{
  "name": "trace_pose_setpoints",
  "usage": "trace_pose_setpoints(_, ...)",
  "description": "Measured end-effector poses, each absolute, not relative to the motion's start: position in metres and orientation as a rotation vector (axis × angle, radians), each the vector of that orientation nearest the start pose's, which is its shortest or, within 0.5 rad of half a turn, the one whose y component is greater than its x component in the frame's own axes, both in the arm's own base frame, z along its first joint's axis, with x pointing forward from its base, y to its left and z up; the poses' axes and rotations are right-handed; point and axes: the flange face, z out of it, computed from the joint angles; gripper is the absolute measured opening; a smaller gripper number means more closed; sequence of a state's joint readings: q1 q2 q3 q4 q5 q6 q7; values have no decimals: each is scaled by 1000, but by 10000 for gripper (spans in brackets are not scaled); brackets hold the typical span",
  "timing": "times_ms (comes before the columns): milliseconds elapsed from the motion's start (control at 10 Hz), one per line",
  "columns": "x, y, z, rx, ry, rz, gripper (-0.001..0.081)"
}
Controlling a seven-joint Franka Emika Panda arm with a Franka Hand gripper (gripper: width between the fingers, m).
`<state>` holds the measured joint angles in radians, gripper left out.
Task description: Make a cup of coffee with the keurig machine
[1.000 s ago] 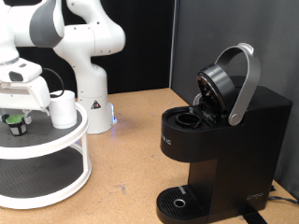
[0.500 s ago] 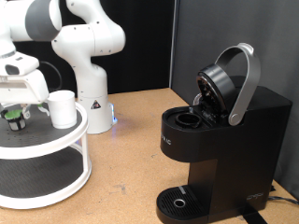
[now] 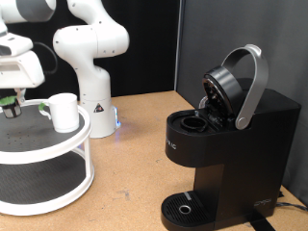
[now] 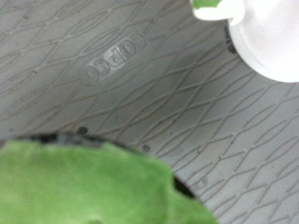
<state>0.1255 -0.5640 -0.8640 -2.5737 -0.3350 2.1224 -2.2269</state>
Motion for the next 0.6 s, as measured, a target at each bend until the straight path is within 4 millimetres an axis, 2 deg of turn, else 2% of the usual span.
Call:
trace_pose_setpoints(400,295,-283,418,2025,2455,204,467)
trace_pose_setpoints(600,295,-284,421,2032,2458,205,467)
